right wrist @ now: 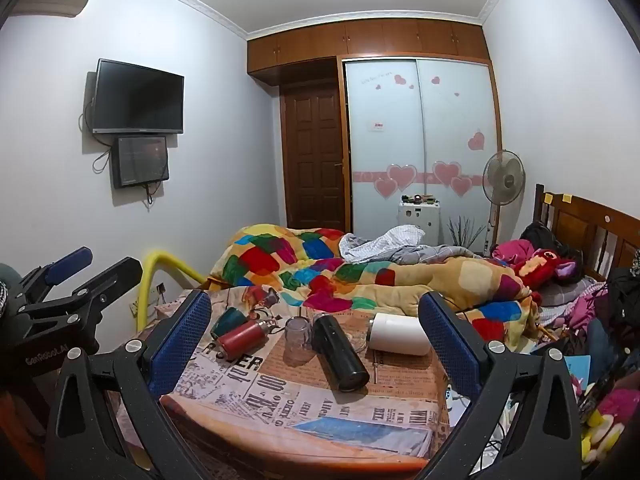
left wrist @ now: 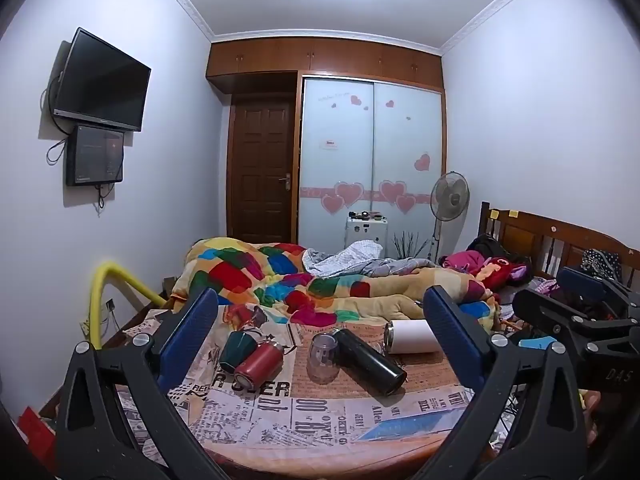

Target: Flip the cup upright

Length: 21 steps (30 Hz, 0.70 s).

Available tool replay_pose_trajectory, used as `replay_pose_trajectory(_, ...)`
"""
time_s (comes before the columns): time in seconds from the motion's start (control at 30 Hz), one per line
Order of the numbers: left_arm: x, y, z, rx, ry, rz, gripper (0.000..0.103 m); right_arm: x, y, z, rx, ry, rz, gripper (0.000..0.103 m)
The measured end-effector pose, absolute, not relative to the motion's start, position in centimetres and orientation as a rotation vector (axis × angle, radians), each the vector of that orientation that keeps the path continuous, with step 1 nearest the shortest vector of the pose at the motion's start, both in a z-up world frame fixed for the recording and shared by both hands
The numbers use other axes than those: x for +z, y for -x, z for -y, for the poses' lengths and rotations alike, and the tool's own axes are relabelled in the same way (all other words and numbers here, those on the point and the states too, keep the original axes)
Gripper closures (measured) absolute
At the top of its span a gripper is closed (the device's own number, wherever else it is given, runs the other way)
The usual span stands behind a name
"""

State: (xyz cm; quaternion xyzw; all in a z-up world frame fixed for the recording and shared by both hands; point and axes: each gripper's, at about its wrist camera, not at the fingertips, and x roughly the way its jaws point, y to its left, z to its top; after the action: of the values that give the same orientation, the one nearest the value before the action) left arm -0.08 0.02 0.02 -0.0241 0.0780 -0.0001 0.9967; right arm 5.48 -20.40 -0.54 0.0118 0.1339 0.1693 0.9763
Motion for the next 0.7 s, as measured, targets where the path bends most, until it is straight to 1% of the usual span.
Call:
replay_pose_trajectory(0.17,0.0,-0.4,-0.3,-0.025,0.055,-0.183,0.000,-0.5,-5.5,20.4,0.342,-0.026,-0.266,0.000)
replay_pose_trajectory(0.4,0.7,-0.2,-1.0,-0.010,0.036,-0.167,0.000,-0.6,-5.5,20.4,0.341,-0.024,-0.263,0.000)
replay_pose_trajectory(0.47,0.7,0.3,0.1,-0.012,0.027,-0.161,0.000,-0.6,-5.5,20.4,0.340,-0.024,-0.264,0.000)
replay_pose_trajectory(0.7,0.4,0.2,0.1,-0.009,0.021,-0.160,0.000,-0.6,-5.5,20.4,0.340,-0.021,-0.262,0.000)
